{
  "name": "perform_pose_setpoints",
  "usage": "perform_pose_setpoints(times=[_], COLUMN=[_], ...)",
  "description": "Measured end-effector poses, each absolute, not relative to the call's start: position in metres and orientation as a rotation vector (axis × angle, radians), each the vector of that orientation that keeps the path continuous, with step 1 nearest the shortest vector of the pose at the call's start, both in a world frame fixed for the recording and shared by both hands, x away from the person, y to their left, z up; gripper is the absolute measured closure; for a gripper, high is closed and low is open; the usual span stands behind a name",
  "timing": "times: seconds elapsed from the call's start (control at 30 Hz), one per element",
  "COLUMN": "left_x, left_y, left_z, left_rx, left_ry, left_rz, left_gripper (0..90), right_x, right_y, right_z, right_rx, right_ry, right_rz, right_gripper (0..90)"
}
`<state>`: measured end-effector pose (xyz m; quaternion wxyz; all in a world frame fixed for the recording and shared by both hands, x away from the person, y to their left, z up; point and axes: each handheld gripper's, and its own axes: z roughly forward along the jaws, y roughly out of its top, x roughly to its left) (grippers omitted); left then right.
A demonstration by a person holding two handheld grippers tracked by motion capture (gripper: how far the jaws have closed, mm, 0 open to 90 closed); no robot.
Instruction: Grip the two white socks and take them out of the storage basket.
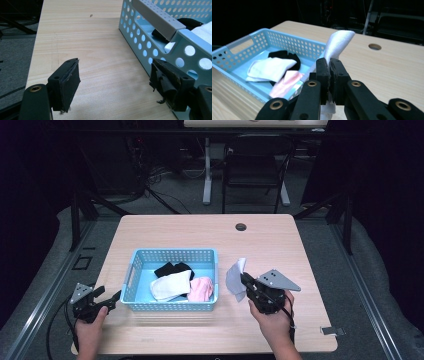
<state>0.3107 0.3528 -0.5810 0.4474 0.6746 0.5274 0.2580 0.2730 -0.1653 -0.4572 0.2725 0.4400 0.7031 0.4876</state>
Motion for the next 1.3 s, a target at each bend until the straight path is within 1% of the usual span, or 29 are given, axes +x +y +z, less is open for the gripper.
perform_pose_setpoints(times=[0.37, 0.4, 0.7, 0.9, 1.07, 1.2, 1.3], left_x=[0.311, 0.311, 0.311, 0.311, 0.311, 0.311, 0.311], left_y=[0.353, 0.353, 0.353, 0.353, 0.353, 0.353, 0.353], left_z=[-0.581, -0.581, -0.581, -0.581, -0.580, -0.581, -0.581], left_rx=[1.673, 1.671, 1.671, 1.670, 1.674, 1.671, 1.671], left_ry=[1.306, 1.305, 1.304, 1.304, 1.307, 1.304, 1.304], left_rz=[0.638, 0.638, 0.639, 0.639, 0.637, 0.637, 0.637], left_gripper=[23.7, 23.7, 23.7, 23.7, 23.7, 23.8, 23.7], right_x=[0.281, 0.283, 0.289, 0.296, 0.297, 0.296, 0.295], right_y=[-0.179, -0.184, -0.212, -0.229, -0.233, -0.233, -0.233], right_z=[-0.494, -0.503, -0.529, -0.544, -0.546, -0.546, -0.546], right_rx=[1.293, 1.324, 1.474, 1.634, 1.662, 1.655, 1.639], right_ry=[1.910, 1.898, 1.853, 1.841, 1.829, 1.821, 1.810], right_rz=[1.243, 1.234, 1.144, 1.115, 1.105, 1.096, 1.110], right_gripper=[85.7, 85.7, 85.5, 84.5, 83.9, 81.8, 73.1])
